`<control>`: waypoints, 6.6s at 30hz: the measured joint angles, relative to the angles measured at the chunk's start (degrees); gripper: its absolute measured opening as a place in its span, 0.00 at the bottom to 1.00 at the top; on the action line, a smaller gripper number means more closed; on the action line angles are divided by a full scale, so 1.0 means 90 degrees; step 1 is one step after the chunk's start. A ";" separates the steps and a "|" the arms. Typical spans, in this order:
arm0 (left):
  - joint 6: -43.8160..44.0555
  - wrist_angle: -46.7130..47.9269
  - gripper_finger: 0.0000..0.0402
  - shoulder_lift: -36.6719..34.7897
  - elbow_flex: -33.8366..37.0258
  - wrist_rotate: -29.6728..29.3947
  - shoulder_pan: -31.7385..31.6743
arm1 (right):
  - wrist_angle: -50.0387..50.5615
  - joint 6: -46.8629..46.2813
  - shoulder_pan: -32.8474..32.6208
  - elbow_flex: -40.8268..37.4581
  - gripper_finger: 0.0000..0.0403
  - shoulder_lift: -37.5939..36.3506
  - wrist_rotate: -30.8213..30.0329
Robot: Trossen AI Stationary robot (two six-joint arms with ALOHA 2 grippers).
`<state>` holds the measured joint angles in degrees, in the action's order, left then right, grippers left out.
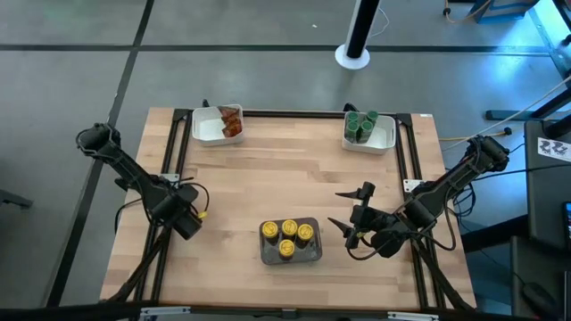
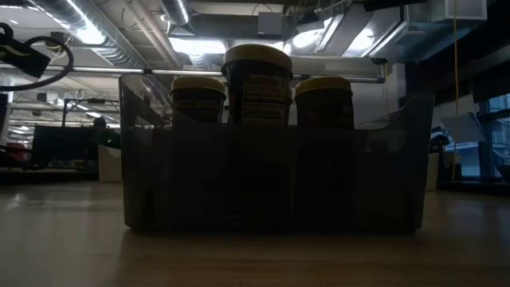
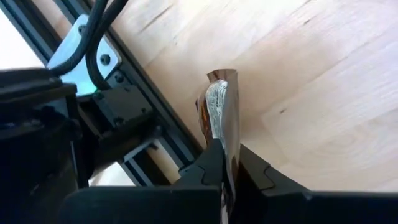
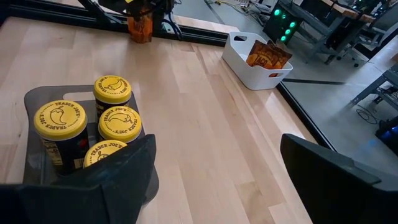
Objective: Sort spices by type
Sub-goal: Put the orange seasoning bag into the left white bin, then return to Home Position
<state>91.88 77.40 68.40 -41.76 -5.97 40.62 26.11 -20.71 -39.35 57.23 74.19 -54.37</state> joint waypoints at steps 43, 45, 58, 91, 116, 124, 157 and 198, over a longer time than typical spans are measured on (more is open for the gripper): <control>-0.9347 -0.0335 0.00 -0.0002 -0.2766 -0.2803 -0.6083 | -0.0024 0.0019 0.0000 0.0000 0.85 0.0000 -0.0002; -0.9769 -0.0549 0.00 -0.0005 -0.2766 -0.2803 -0.6533 | -0.0024 0.0019 0.0002 0.0002 0.85 0.0000 -0.0002; -1.2455 -0.1680 0.00 0.0000 -0.2573 -0.2216 -0.8842 | 0.0107 0.0024 0.0001 0.0001 0.85 0.0000 -0.0008; -1.3582 -0.3390 0.01 0.2518 -0.2220 -0.1070 -1.0834 | 0.0114 0.0165 0.0002 0.0001 0.85 0.0000 -0.0197; -1.2546 -0.3103 0.41 0.0190 -0.3128 0.0179 -1.0043 | -0.0187 0.0174 0.0001 0.0002 0.85 0.0005 0.0028; -1.1909 -0.4198 0.19 -0.1552 -0.1958 0.1947 -0.9283 | -0.0784 0.0215 0.0002 0.0002 0.85 0.0005 0.0290; -1.0412 -0.8519 0.00 -0.4600 0.3206 0.2398 -0.7813 | -0.2179 0.1749 0.4318 -0.2988 0.02 -0.2360 0.4234; -1.0066 -0.8987 0.01 -0.6069 0.4580 0.1879 -0.7730 | -0.2815 0.1506 0.5710 -0.6195 0.03 -0.8175 0.6008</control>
<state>1.29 -3.48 13.78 -0.54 10.94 -28.95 0.77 -7.16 12.03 1.48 0.62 -0.30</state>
